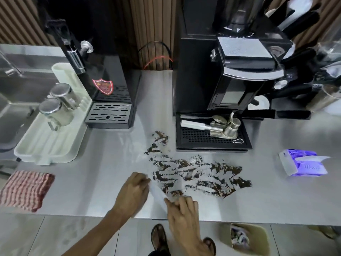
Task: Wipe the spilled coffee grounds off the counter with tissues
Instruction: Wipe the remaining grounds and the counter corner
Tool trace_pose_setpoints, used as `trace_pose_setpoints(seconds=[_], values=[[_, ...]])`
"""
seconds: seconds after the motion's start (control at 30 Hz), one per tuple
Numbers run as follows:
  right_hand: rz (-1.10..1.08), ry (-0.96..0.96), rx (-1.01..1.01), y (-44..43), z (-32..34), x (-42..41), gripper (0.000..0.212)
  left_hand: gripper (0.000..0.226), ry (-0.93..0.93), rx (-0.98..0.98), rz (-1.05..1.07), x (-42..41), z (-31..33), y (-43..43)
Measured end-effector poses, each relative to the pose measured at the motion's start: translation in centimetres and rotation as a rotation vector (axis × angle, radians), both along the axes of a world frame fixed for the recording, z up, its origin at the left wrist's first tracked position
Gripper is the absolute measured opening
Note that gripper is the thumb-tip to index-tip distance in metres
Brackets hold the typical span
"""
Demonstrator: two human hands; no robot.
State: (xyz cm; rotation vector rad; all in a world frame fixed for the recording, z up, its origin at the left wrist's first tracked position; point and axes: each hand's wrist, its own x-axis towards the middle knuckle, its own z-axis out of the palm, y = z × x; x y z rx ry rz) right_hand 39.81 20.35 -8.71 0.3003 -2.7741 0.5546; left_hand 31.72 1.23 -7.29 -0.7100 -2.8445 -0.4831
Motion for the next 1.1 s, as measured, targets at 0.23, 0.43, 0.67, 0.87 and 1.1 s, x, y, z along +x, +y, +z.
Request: trace_pose_setpoints(seconds=[0.23,0.43,0.67,0.87,1.1], values=[[0.004,0.075,-0.031,0.6,0.9,0.1,0.027,0.018,-0.121,0.183,0.15,0.0,-0.3,0.8],[0.176,-0.081,0.046,-5.4,-0.1,-0.8,0.041,0.017,-0.075,0.02,0.312,-0.4,-0.3,-4.1],[0.026,-0.054,0.051,-6.0,0.5,-2.2,0.03,0.041,-0.03,-0.112,0.216,-2.9,0.3,-1.9],[-0.06,-0.087,0.044,-2.9,-0.1,-0.9,0.036,0.04,0.02,-0.169,0.13,-2.9,-0.7,1.5],[-0.193,-0.083,0.017,1.2,0.0,1.1,0.033,0.038,0.054,-0.151,0.02,-2.2,-0.9,6.0]])
